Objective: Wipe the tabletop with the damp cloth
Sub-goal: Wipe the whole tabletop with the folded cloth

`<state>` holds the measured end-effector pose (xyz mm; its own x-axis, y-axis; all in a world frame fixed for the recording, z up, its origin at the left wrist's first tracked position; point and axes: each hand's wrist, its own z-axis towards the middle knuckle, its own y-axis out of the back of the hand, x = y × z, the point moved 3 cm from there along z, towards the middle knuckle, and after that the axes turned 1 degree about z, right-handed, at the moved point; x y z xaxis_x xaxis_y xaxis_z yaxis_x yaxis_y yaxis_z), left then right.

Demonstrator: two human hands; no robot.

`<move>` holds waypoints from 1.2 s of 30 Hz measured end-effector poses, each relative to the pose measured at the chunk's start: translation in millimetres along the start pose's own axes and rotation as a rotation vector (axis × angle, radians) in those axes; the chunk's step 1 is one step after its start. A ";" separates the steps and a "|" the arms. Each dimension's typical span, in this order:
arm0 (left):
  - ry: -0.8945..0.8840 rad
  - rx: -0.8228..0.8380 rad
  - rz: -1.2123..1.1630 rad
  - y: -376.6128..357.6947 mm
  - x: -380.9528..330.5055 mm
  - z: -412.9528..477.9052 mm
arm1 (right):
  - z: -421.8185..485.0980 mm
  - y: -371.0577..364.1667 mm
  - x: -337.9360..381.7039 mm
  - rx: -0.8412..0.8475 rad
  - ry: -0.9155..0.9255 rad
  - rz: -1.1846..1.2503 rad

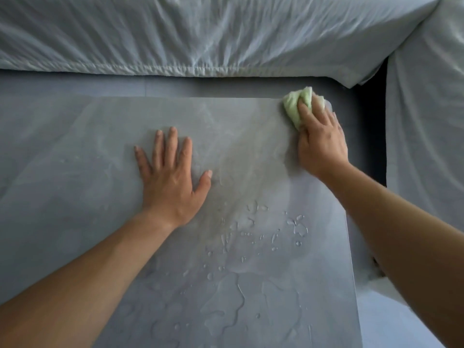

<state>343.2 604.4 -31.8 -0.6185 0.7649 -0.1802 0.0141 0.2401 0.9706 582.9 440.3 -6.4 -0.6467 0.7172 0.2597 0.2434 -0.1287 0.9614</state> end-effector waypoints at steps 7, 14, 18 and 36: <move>-0.004 -0.021 0.026 -3.0 -1.0 -2.5 | -83.7 -16.9 9.1 0.088 0.273 -0.029; 0.002 -0.037 0.024 -2.7 -1.3 -2.3 | -21.0 -4.4 4.5 0.013 -0.061 0.024; 0.000 -0.047 0.012 -2.2 -0.6 -2.4 | -85.1 -14.3 18.1 0.027 0.204 0.005; -0.068 -0.063 -0.029 0.2 18.2 -19.4 | -108.9 -11.9 -27.6 0.085 0.296 -0.075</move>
<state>316.6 606.7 -31.8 -0.5629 0.7976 -0.2169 -0.0540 0.2264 0.9725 519.1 347.5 -15.0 -0.8441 0.4908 0.2160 0.2388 -0.0165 0.9709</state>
